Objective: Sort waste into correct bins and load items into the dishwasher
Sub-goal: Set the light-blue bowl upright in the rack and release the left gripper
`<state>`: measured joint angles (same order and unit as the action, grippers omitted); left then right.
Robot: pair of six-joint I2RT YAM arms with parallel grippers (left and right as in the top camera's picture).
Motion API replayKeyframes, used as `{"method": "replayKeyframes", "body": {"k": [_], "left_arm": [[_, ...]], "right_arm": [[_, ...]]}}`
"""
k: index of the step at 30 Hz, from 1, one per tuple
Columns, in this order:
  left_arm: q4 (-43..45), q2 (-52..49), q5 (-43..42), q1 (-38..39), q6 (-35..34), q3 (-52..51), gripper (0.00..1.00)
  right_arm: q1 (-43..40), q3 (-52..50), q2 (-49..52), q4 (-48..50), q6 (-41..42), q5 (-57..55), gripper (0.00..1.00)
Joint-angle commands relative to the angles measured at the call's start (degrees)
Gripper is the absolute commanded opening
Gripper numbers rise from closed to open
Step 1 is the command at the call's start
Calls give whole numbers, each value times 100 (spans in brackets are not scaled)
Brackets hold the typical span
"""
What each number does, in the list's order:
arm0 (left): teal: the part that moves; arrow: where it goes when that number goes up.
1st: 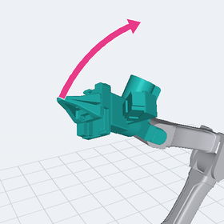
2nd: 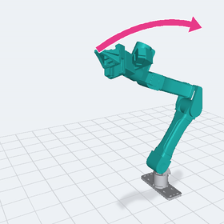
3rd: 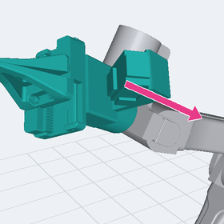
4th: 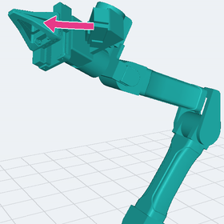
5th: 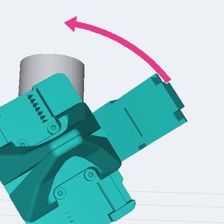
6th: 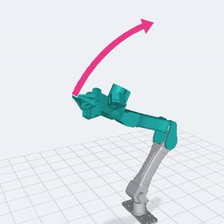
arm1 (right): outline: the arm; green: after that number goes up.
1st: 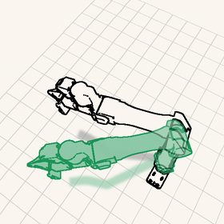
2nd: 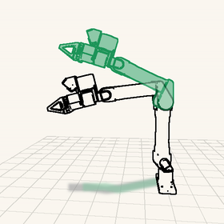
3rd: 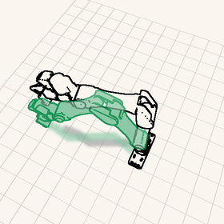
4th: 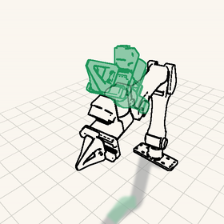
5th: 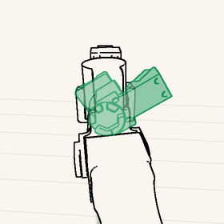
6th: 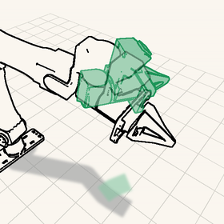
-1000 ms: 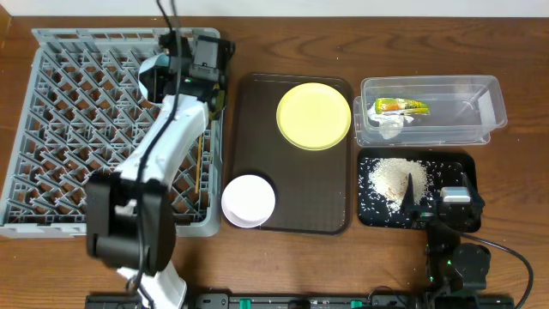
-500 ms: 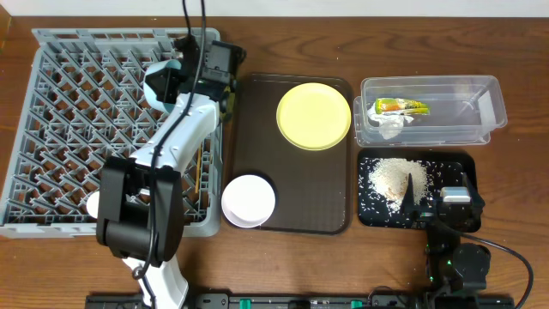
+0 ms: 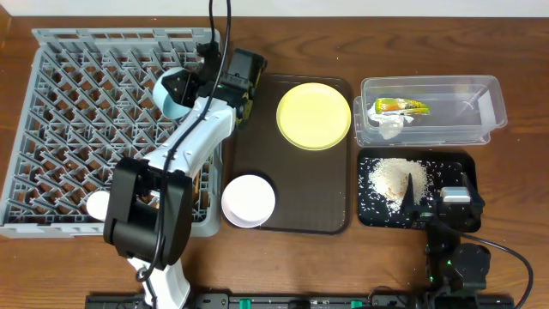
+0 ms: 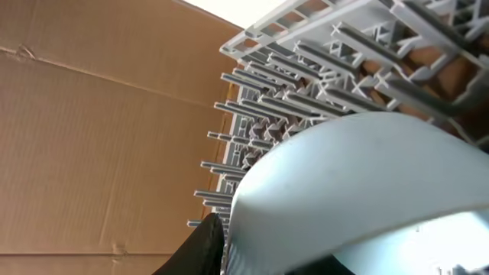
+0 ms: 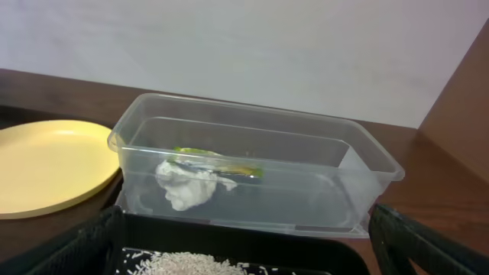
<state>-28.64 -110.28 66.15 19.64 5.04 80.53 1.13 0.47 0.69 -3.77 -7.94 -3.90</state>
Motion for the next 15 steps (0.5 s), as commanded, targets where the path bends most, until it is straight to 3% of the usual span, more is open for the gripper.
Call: {"method": "replayKeyframes", "body": {"k": [1, 8, 15], "left_arm": [[-177, -83, 33, 33, -264, -7, 28], [-903, 107, -105, 44, -1012, -4, 39], [-1565, 750, -2365, 44, -1486, -4, 52]], "right_arm": [[-42, -15, -31, -7, 59, -15, 99], [-42, -15, -31, -7, 59, -13, 99], [-42, -15, -31, -7, 59, -15, 99]]}}
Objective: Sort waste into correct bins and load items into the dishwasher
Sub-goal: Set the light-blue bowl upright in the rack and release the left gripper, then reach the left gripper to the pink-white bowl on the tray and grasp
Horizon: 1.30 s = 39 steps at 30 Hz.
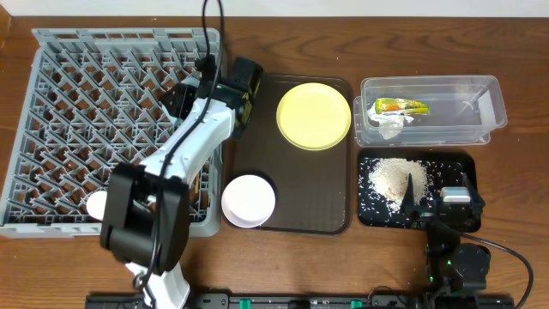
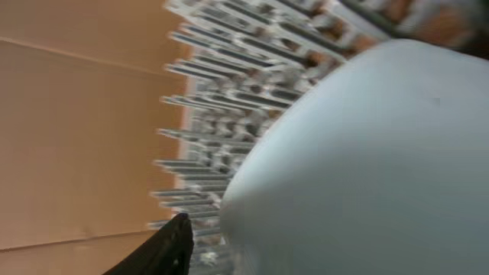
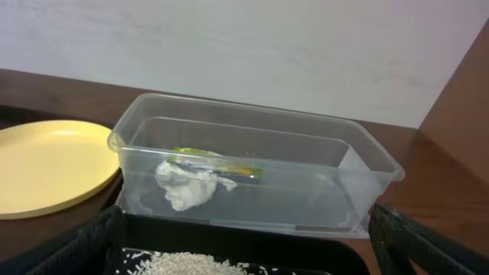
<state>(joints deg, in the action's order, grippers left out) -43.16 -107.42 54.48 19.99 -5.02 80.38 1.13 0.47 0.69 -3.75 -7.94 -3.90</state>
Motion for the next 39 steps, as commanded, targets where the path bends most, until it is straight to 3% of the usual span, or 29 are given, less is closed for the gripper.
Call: {"method": "replayKeyframes", "body": {"k": [1, 6, 11, 16, 21, 28, 32, 34, 39], "left_arm": [[-177, 610, -1705, 9, -560, 11, 53], [-337, 1296, -4081, 9, -826, 11, 54], [-409, 1537, -5475, 9, -870, 11, 55], [-1054, 1493, -6415, 33, -883, 9, 54], [-1753, 1493, -6435, 254, -857, -81, 53], [-1436, 1408, -6308, 1023, -935, -896, 33], [-1279, 1257, -5108, 1373, -2033, -1475, 23], [-1038, 1226, -4951, 1447, -2282, -1716, 20], [361, 1062, -6050, 1611, -2400, -2339, 19]], "right_arm": [[-42, -15, -31, -9, 59, -15, 99], [-42, -15, -31, -9, 59, -13, 99], [-42, -15, -31, -9, 59, -15, 99], [-42, -15, -31, -9, 59, -15, 99], [-42, -15, -31, -9, 59, -15, 99], [-42, -15, -31, -9, 59, -15, 99], [-42, -15, -31, -9, 59, -15, 99], [-42, -15, -31, -11, 59, -13, 99], [-42, -15, -31, -9, 59, -15, 99]]}}
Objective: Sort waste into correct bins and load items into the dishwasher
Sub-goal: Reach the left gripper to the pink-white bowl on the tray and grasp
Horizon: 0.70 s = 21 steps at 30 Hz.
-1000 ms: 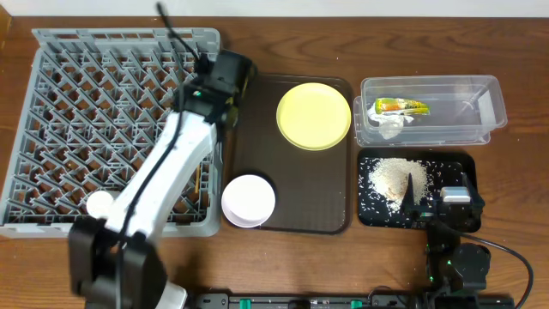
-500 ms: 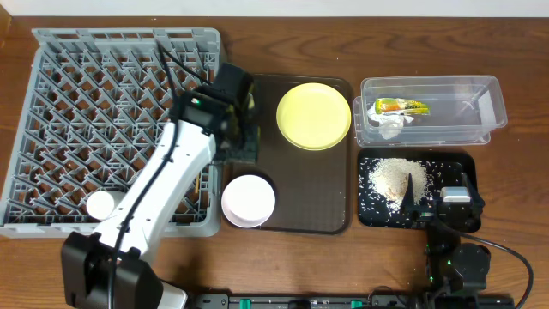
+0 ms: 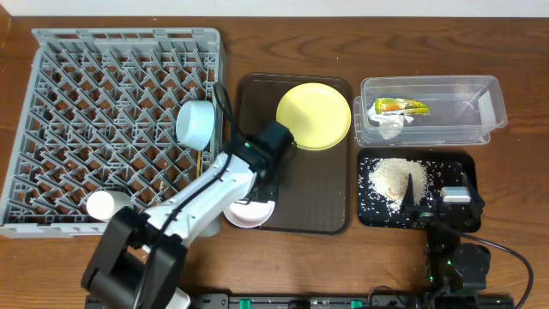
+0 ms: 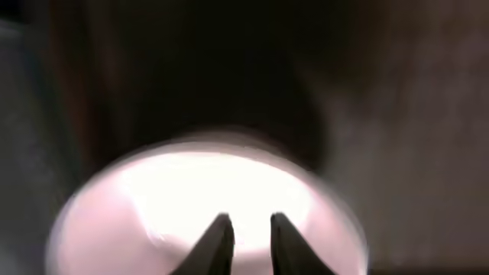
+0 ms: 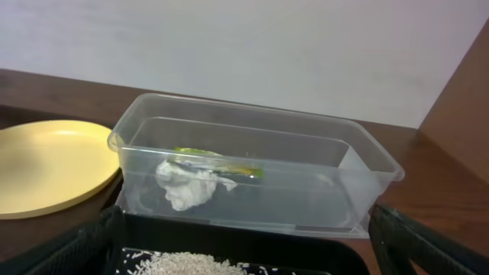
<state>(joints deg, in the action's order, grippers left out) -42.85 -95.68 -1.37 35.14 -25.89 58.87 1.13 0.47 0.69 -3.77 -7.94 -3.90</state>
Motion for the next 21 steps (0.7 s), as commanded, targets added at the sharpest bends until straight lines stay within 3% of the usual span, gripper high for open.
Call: {"method": "replayKeyframes", "body": {"k": [1, 4, 8, 12, 18, 21], "left_arm": [[627, -155, -798, 144, -308, -251, 15], [1545, -271, -1792, 273, 26, -282, 15], [1985, -258, -2267, 293, 319, -127, 15], [1567, -144, -2291, 286, 831, 175, 24], [463, 400, -1425, 87, 625, 433, 25], [61, 684, -907, -120, 551, 431, 39]], "right_arm": [[-42, -15, -31, -7, 59, -15, 99], [-42, -15, -31, -7, 61, -15, 99], [-42, -15, -31, -7, 59, -13, 99], [-42, -15, -31, -7, 59, -15, 99], [-42, -15, -31, -7, 59, -15, 99], [-42, -15, -31, -7, 59, -13, 99]]}}
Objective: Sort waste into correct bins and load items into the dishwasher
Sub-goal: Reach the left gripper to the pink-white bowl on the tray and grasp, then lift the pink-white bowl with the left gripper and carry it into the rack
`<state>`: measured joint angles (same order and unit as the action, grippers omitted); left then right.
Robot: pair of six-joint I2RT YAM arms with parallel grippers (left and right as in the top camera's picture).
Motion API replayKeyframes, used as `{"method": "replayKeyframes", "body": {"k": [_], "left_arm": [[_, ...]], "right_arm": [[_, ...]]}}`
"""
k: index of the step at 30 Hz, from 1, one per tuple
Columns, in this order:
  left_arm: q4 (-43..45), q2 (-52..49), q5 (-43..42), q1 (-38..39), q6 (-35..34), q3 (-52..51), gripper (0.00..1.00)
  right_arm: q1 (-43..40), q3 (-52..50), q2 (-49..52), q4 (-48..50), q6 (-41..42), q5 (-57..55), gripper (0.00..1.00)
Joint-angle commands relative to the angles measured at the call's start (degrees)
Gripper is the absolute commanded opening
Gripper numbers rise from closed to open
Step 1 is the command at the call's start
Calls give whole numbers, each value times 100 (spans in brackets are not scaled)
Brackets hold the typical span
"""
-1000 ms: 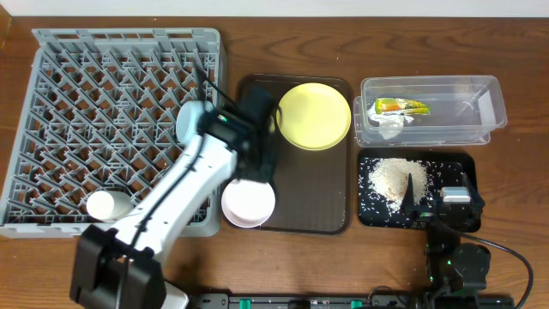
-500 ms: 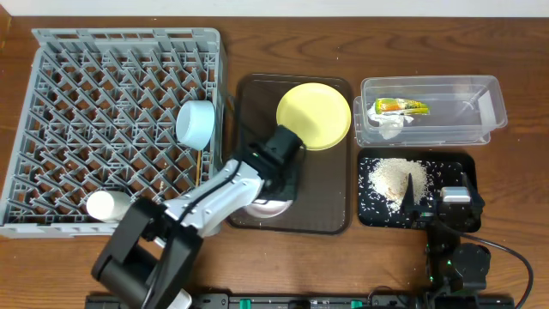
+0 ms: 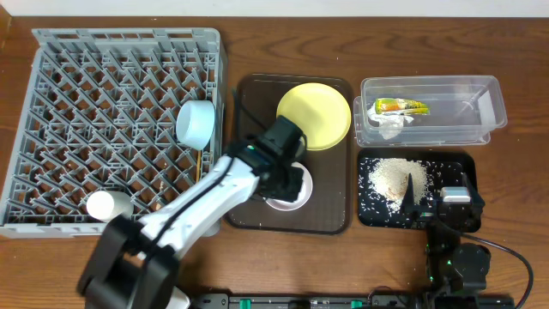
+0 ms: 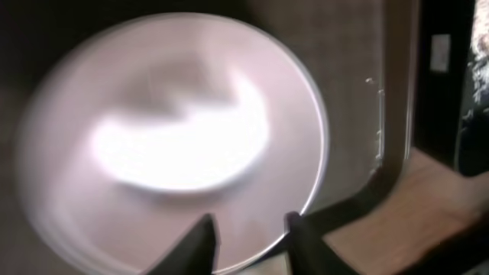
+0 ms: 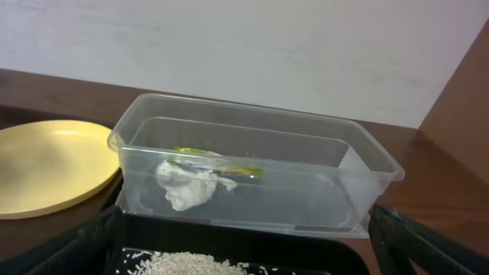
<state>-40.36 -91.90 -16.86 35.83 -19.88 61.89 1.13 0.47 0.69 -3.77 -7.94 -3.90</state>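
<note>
A white bowl (image 3: 276, 202) (image 4: 176, 137) sits on the brown tray (image 3: 326, 197), at the middle of its front part. My left gripper (image 3: 290, 182) (image 4: 248, 221) is low over the bowl. One of its fingers is inside the rim and the other at the rim, with a plain gap between them. A yellow plate (image 3: 313, 116) (image 5: 46, 164) lies at the tray's back. A light blue cup (image 3: 196, 123) rests in the grey dish rack (image 3: 77, 103). My right gripper (image 5: 244, 210) stands wide open by the black bin (image 3: 377, 215).
A clear bin (image 3: 489, 103) (image 5: 359, 164) at the back right holds a wrapper and a crumpled tissue. The black bin holds a heap of rice (image 3: 390, 176). A white cup (image 3: 105, 204) lies in the rack's front corner. The left arm crosses the rack's front right corner.
The white bowl stands further right on the tray than before, and my left gripper is over it there. Its fingers are wider apart and straddle the rim. The right arm has not moved.
My left gripper held the light blue cup over the rack's right side, and half a second later still had it there. Then the cup lay in the rack and the gripper hung over the white bowl at the tray's front left. Now gripper and bowl are further right.
</note>
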Motion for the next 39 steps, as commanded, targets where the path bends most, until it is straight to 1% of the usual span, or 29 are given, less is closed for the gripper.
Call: {"method": "replayKeyframes", "body": {"k": [1, 3, 4, 5, 9, 12, 18, 19, 20, 22, 24, 28, 30, 33, 37, 39], "left_arm": [[-321, 341, 800, -286, -39, 129, 40], [-433, 308, 852, -452, 39, 81, 41], [-426, 271, 817, -507, 81, 20, 45], [-404, 223, 787, -542, 140, -59, 45], [-260, -42, 470, -581, 234, -332, 46], [-133, -262, 2, -577, 501, -356, 46], [-9, -671, -7, -577, 505, -361, 45], [50, -763, -9, -577, 505, -361, 41], [87, -828, -35, -577, 503, -361, 35], [116, -894, -70, -577, 476, -361, 14], [120, -861, -70, -592, 479, -341, 8], [-323, -584, -7, -743, 485, 33, 8], [-678, -328, 184, -859, 483, 289, 8], [-1237, 166, 809, -1038, 483, 717, 8], [-1847, 892, 2323, -1167, 481, 1095, 8], [-1923, 1231, 2815, -1167, 483, 1097, 8]], "right_arm": [[-42, -15, -31, -7, 59, -15, 99], [-42, -15, -31, -7, 59, -13, 99], [-42, -15, -31, -7, 59, -15, 99], [-42, -15, -31, -7, 59, -15, 99], [-42, -15, -31, -7, 59, -13, 99], [-42, -15, -31, -7, 59, -15, 99], [-42, -15, -31, -7, 59, -13, 99], [-42, -15, -31, -7, 59, -15, 99], [-42, -15, -31, -7, 59, -15, 99], [-42, -15, -31, -7, 59, -15, 99], [-42, -15, -31, -7, 59, -15, 99], [-42, -15, -31, -7, 59, -15, 99], [-42, -15, -31, -7, 59, -15, 99], [-42, -15, -31, -7, 59, -13, 99], [-42, -15, -31, -7, 59, -15, 99], [-42, -15, -31, -7, 59, -15, 99]]}}
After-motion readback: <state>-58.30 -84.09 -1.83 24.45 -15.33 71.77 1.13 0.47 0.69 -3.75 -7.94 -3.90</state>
